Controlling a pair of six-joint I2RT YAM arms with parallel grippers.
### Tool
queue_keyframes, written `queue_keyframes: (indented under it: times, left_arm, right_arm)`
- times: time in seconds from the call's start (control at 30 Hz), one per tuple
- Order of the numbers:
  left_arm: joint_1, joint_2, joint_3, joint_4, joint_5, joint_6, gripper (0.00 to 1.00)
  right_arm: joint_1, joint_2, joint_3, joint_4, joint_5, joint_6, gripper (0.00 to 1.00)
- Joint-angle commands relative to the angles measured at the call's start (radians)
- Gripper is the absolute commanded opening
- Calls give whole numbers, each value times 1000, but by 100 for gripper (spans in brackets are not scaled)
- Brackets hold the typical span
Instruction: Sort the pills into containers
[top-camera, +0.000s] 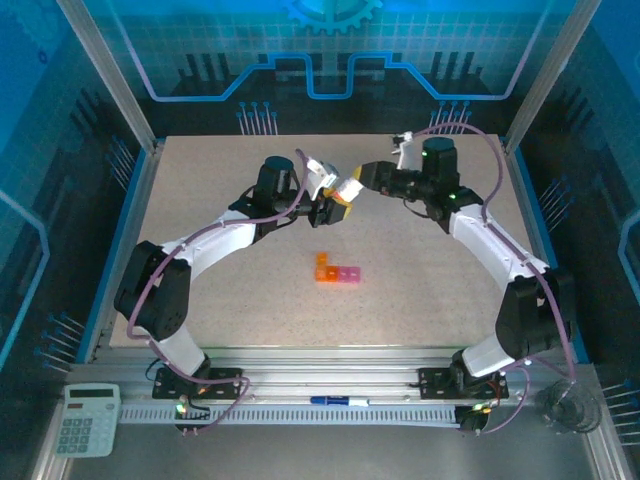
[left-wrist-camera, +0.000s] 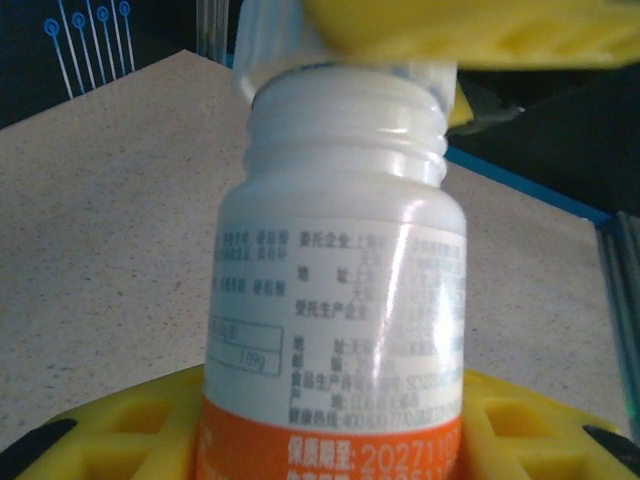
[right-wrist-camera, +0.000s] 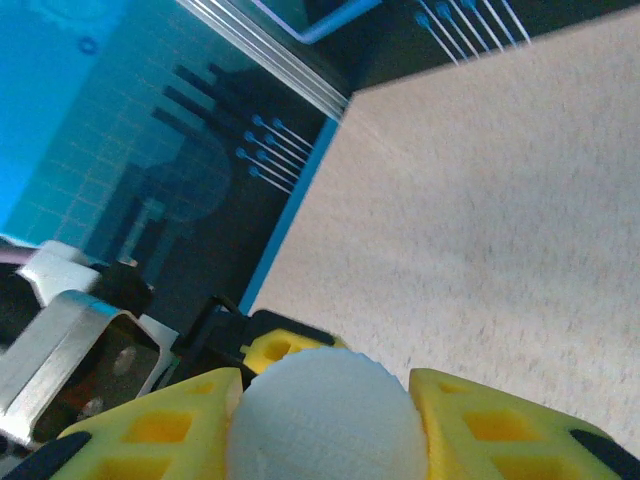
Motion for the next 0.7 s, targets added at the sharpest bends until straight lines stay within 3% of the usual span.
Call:
queue_keyframes:
  times: [0.0,0.1,0.23,0.4,0.67]
  left_arm:
    - [2,-39,-3,63,82,-59,0]
    - [2,-50,-10,74,87,-76,0]
    - [2,-73,-16,51,67,-71,0]
    - [4,-128,-58,31,4,-71,0]
    - [8,-203,-175,99,-67,-139,0]
  right_arm:
    - [-79,-26,-57,295,-175,19,43]
    - [-91,-37,-67,319,-186,39,44]
    - [-103,-48,-62,126,-83,-28,44]
    - [-98,-12,-39,-211,175,-161,45]
    - [-23,132,-67,-380,522,-197,44]
